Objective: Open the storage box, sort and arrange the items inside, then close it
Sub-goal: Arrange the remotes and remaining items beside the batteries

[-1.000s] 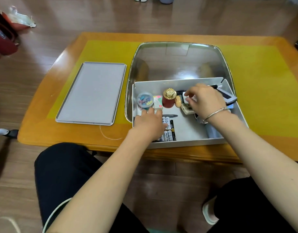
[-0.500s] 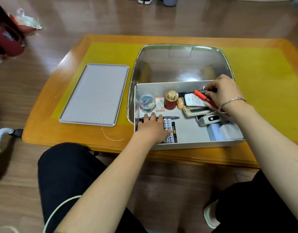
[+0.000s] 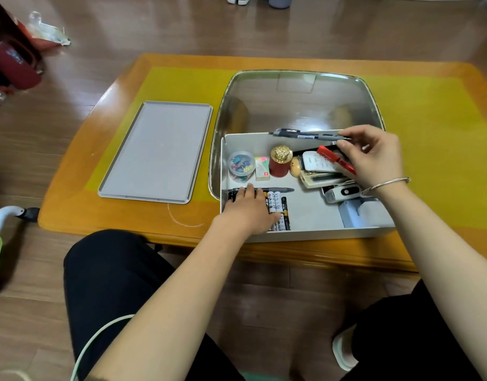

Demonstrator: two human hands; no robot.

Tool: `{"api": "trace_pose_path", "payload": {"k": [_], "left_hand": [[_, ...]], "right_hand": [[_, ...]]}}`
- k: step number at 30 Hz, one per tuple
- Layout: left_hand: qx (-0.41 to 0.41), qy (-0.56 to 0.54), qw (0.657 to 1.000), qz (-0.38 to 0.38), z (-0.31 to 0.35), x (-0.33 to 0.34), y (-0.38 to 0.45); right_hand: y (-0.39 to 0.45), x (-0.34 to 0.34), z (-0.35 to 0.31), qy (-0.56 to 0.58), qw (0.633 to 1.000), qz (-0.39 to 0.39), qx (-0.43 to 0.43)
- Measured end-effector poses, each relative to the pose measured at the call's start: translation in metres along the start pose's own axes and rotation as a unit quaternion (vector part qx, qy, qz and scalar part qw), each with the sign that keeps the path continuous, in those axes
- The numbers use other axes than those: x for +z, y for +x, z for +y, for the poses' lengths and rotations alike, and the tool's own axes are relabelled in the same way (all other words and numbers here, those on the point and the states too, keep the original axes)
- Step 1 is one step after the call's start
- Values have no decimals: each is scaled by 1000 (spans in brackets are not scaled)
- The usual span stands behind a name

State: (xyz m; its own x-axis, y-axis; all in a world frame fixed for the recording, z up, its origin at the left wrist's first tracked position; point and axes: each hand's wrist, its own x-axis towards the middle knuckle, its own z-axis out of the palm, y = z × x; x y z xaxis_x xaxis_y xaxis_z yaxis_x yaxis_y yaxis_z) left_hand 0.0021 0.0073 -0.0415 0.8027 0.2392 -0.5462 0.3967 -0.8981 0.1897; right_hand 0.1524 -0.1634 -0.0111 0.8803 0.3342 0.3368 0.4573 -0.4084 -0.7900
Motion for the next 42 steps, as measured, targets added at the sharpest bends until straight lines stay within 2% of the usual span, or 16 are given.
{"api": "trace_pose_path", "payload": {"k": [2,7,12,19,24,28,37,42], "left_hand": [[9,-9,1000,8,-1,1,-2],[35,-50,998,24,-6,3,-10],[23,-46,998,29,-4,12,-16],[-4,-51,999,-6,-3,14,-12],[-2,-42,999,11,-3,16,-11],[-1,-38,999,12,-2,17,-13],[-1,-37,999,21,-2,17,-14],[0,-34,999,29,-2,17,-14]], "right_hand": [[-7,5,-7,30,999,-33,-8],[-18,27,-16,7,993,-116,-28],[-23,48,-14,-39,987,-151,-44],[-20,71,-10,-106,978,-174,-43],[-17,78,-9,-305,922,-220,-89],[-16,81,-11,-407,875,-233,-120],[-15,94,-19,-466,831,-290,-90],[-12,101,-22,-504,798,-309,-119]]}}
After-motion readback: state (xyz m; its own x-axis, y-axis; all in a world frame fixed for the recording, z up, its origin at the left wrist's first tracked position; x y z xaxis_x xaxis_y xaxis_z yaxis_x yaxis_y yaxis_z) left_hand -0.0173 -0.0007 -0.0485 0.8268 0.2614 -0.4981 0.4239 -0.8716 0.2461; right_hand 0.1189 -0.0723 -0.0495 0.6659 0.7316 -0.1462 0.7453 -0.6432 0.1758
